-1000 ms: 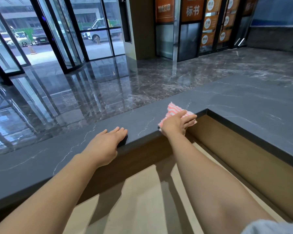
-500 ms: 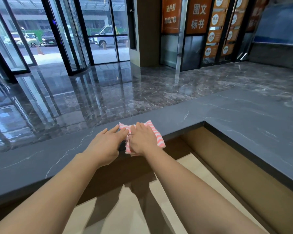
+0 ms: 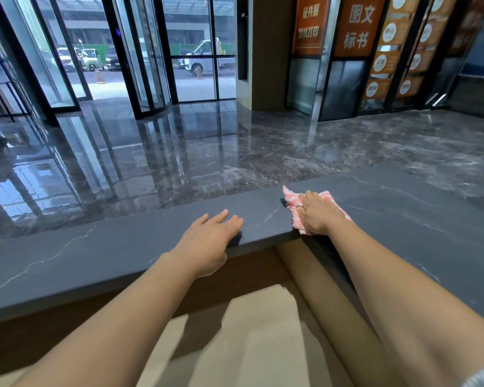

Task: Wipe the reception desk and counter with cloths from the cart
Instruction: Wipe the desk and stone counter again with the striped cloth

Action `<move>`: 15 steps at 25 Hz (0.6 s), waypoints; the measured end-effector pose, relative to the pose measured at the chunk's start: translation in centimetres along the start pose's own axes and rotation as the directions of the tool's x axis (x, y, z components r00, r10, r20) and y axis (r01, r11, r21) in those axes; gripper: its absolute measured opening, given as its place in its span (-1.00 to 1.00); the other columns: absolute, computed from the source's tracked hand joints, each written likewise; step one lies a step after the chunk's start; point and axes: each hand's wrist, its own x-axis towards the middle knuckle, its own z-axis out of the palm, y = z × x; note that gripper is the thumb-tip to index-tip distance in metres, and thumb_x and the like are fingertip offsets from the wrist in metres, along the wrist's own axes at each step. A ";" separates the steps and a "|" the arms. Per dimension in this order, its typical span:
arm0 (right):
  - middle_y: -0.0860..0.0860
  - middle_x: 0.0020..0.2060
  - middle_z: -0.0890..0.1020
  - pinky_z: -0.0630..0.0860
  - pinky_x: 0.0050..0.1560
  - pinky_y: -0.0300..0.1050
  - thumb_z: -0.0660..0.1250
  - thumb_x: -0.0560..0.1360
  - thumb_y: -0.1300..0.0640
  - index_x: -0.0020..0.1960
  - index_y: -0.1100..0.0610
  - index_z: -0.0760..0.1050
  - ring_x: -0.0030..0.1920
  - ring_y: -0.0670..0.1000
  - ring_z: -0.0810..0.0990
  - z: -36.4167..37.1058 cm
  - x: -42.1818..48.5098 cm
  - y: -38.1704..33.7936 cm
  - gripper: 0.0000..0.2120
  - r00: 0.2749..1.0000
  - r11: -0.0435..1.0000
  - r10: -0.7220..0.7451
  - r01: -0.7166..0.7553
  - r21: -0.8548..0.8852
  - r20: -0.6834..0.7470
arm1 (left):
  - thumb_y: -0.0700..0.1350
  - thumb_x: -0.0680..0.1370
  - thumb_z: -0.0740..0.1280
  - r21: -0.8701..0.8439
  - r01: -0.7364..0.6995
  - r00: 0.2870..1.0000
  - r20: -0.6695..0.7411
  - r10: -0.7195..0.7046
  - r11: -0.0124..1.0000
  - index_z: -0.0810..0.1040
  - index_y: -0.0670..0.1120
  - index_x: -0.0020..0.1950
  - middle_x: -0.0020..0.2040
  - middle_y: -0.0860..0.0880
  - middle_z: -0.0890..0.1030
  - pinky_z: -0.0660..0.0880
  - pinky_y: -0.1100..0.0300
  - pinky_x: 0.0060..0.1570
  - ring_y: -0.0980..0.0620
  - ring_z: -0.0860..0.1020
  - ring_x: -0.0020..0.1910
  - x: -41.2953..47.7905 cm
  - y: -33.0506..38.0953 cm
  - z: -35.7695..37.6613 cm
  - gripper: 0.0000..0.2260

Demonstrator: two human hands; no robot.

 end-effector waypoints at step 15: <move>0.09 0.58 0.00 -0.08 0.54 0.06 -0.08 0.68 0.00 0.59 0.05 -0.01 0.57 0.05 -0.05 0.6 3.7 -2.1 -0.51 0.902 0.903 -0.427 0.422 0.085 0.059 | -0.34 0.51 0.16 0.019 0.105 0.994 -0.020 -0.105 0.994 0.02 0.01 0.58 0.58 0.00 0.11 -0.06 0.01 0.52 0.06 -0.02 0.56 4.9 8.4 1.5 -0.31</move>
